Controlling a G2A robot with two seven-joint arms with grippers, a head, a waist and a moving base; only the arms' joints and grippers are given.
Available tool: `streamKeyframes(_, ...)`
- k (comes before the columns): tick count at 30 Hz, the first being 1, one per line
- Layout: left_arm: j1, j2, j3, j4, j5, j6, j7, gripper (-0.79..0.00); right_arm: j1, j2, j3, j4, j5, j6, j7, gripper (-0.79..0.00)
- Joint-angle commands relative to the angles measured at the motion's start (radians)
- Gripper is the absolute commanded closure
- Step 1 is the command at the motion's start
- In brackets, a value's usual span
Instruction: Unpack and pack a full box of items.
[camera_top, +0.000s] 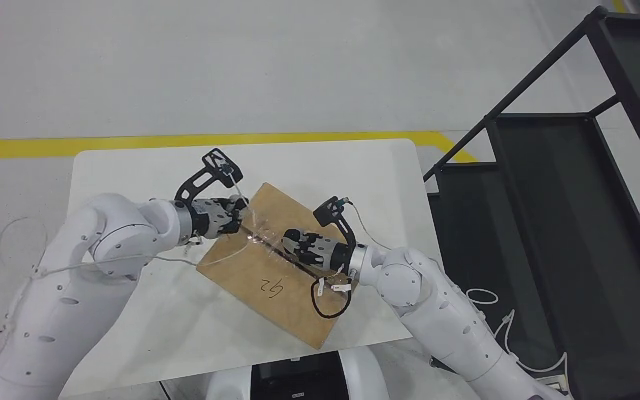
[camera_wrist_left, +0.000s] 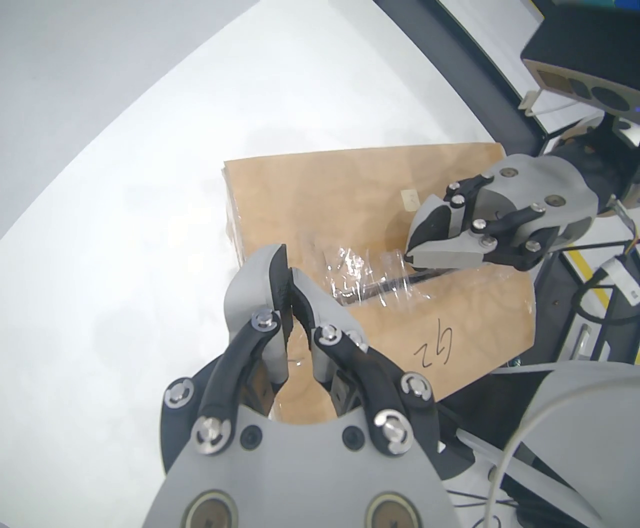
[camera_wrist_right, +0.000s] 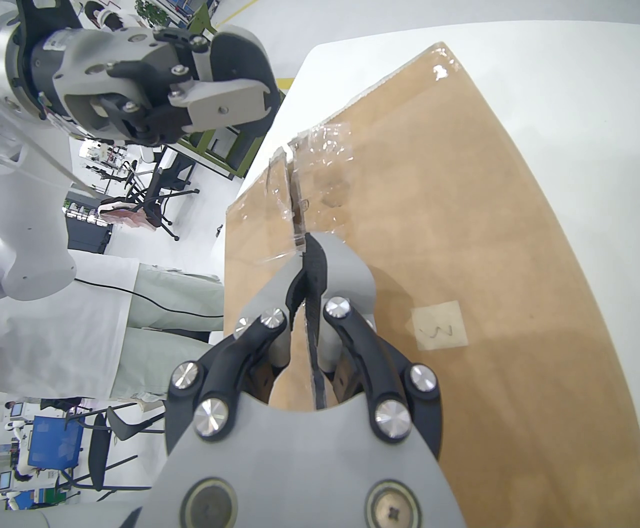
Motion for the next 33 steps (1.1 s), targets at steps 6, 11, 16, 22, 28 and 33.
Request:
streamKeyframes(6, -0.046, -0.012, 0.038, 0.055, -0.032, -0.017, 0.006, -0.785, 0.0, 0.0, 0.0, 0.0, 0.0, 0.0, 0.0, 0.0)
streamKeyframes(11, -0.09, -0.023, 0.071, 0.103, -0.066, -0.038, 0.006, -0.785, 0.0, 0.0, 0.0, 0.0, 0.0, 0.0, 0.0, 0.0)
streamKeyframes(16, -0.128, -0.033, 0.101, 0.119, -0.092, -0.048, 0.003, -0.64, 0.0, 0.0, 0.0, 0.0, 0.0, 0.0, 0.0, 0.0)
streamKeyframes(22, -0.146, -0.035, 0.108, 0.118, -0.125, -0.056, -0.025, -0.391, 0.0, 0.0, 0.0, 0.0, 0.0, 0.0, 0.0, 0.0)
streamKeyframes(28, -0.159, -0.037, 0.113, 0.143, -0.152, -0.055, -0.046, -0.336, 0.0, 0.0, 0.0, 0.0, 0.0, 0.0, 0.0, 0.0)
streamKeyframes(33, -0.166, -0.039, 0.119, 0.159, -0.162, -0.056, -0.047, -0.342, 0.0, 0.0, 0.0, 0.0, 0.0, 0.0, 0.0, 0.0)
